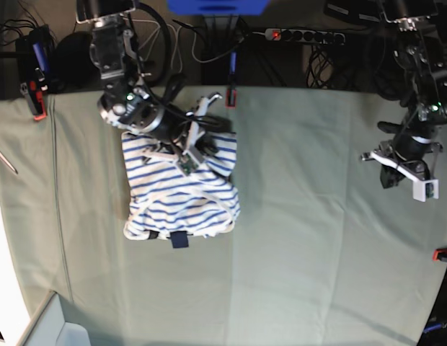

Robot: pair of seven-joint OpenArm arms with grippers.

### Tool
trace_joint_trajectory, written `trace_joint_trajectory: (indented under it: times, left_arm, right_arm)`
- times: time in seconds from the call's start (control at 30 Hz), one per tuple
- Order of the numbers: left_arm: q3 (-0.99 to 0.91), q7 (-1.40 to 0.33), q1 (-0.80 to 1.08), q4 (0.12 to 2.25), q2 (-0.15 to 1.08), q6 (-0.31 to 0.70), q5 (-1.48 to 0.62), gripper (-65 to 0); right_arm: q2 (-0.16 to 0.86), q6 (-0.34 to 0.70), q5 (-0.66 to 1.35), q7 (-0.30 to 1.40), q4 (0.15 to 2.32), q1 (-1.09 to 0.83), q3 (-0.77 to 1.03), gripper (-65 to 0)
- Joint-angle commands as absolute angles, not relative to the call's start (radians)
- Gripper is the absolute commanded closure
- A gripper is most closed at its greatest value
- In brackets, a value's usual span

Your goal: Layout the t-shirt on the table in an organized manner, then fold the t-shirt properly

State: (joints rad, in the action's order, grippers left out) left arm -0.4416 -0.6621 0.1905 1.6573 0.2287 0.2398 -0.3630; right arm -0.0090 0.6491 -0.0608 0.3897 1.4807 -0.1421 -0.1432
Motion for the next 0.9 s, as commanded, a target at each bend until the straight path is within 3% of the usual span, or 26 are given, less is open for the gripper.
trace_joint_trajectory:
  times: [0.0,0.2,0.43,0.67,0.87]
  left_arm:
    - [-0.446,-0.641,0.185,1.678,0.226,0.246,-0.371,-0.1]
    - [-0.441,-0.641,0.179,1.679,0.194,0.246,-0.369,-0.1]
    - [-0.441,-0.642,0.193,1.695,0.193,0.246,-0.369,0.0]
    - [-0.446,-0.642,0.380,1.785,0.145,0.240,-0.361,0.0]
    - [-0.440,-0.642,0.535,1.779,0.105,0.239,-0.360,0.0]
  right_arm:
    - [-0.018,0.639,-0.044,0.348,1.469,-0.133,-0.148,0.0]
    - [-0.019,0.639,-0.044,0.291,1.400,-0.156,-0.148,0.0]
    - [-0.016,0.639,-0.041,0.298,1.695,-0.265,-0.036,0.0]
    - [0.008,0.641,-0.041,0.300,1.748,-0.326,0.174,0.0]
    - [0.016,0.644,-0.039,0.298,1.747,-0.438,0.222,0.0]
